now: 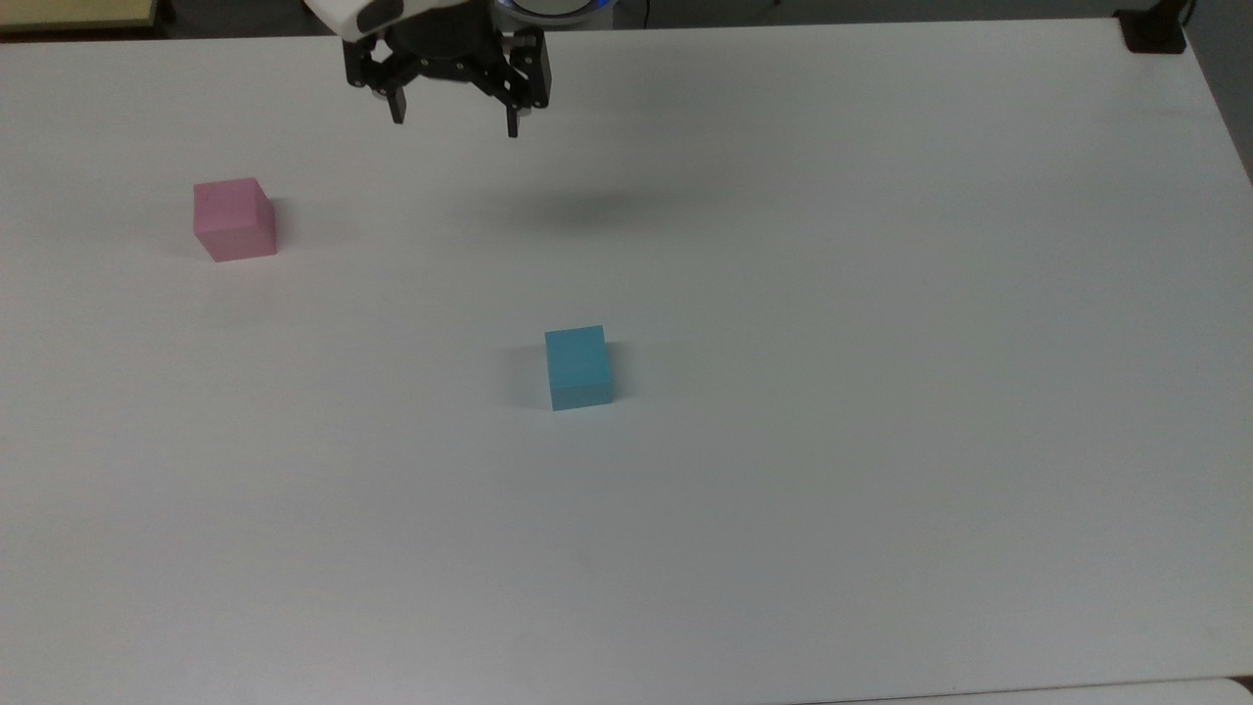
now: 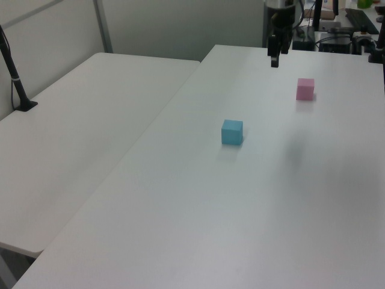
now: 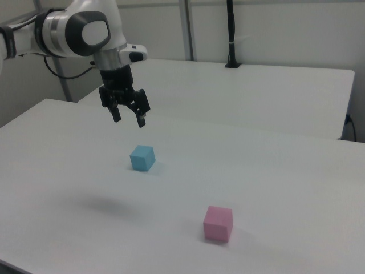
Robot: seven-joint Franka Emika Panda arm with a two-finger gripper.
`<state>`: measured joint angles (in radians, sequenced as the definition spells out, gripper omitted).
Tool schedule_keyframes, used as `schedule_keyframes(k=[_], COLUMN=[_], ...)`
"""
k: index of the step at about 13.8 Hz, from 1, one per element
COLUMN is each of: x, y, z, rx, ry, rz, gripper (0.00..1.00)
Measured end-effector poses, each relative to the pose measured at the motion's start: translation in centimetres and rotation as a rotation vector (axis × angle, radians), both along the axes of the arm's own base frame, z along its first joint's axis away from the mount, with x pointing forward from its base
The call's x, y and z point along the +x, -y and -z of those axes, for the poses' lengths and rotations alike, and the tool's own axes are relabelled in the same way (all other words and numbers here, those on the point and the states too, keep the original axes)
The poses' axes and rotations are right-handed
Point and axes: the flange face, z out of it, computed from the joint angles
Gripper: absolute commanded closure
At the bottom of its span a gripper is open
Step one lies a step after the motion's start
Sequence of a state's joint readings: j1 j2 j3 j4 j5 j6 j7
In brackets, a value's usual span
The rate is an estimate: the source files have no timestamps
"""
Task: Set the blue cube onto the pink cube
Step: 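Move the open gripper toward the light-blue cube, then lower the gripper over the light-blue cube and close on it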
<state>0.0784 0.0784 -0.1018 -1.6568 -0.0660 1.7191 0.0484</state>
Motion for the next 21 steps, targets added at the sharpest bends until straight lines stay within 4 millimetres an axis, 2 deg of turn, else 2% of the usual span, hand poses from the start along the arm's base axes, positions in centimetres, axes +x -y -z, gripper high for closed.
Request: schedule_keyframes(k=[10,13,17,21], x=[0.2,1.0,4.1,6.9], y=[0.2,-0.1,-2.4,-5.5], z=[1.1,2.1,7.3,14.4], rx=[-0.002,-0.003,0.008,0.000], ry=[-0.021,-0.004,0.013,0.030], rz=[0.005,-0.020,-0.099,-0.151], gripper=[0.00,0.00,0.00,0.00])
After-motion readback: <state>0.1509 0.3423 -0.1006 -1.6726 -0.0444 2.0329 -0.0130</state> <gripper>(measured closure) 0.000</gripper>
